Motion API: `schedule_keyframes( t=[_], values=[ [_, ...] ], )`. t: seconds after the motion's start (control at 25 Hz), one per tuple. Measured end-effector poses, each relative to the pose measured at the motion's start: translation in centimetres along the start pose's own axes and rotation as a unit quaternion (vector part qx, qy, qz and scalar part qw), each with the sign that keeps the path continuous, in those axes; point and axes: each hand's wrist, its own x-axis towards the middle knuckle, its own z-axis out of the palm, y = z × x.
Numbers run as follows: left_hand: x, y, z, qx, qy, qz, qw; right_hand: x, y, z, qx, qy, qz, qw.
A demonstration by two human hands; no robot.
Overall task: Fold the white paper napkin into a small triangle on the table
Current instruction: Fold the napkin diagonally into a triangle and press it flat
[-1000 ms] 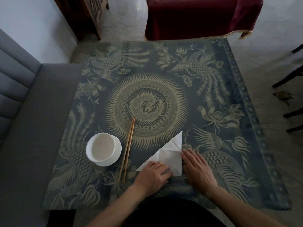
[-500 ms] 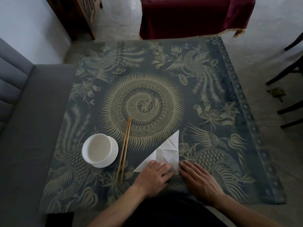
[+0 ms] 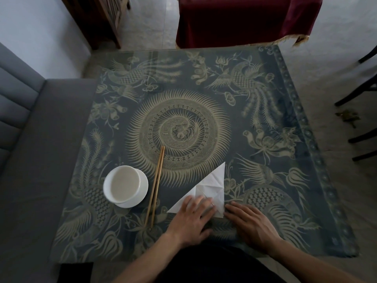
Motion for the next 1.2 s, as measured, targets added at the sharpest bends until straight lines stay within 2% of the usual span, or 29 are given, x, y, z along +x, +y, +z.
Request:
schedule_keyframes(
  t=[0.16,0.4,0.48,0.8,1.2],
  values=[
    [-0.3,-0.5,0.0,-0.045,0.036,-0.078,0.995,4.9,-1.4,-0.4,-0.013,0.015,0.082,0.996],
    [-0.2,-1.3,0.6,-0.075,0.013,-0.107,0.991,10.8,-1.5,1.2,-0.079,-0.135,0.084,0.984],
    [-0.7,-1.6,0.9,-0.074,0.010,-0.115,0.991,10.8,-0.7,1.8,-0.087,-0.155,0.082,0.981],
    [-5.8,-2.1,2.4,-0.055,0.011,-0.156,0.986,10.8,3.4,1.3,-0.062,-0.150,0.233,0.959],
    [-9.0,-3.5,2.8,-0.002,0.007,-0.126,0.992,11.1,3.6,1.9,-0.062,-0.147,0.270,0.950]
  ],
)
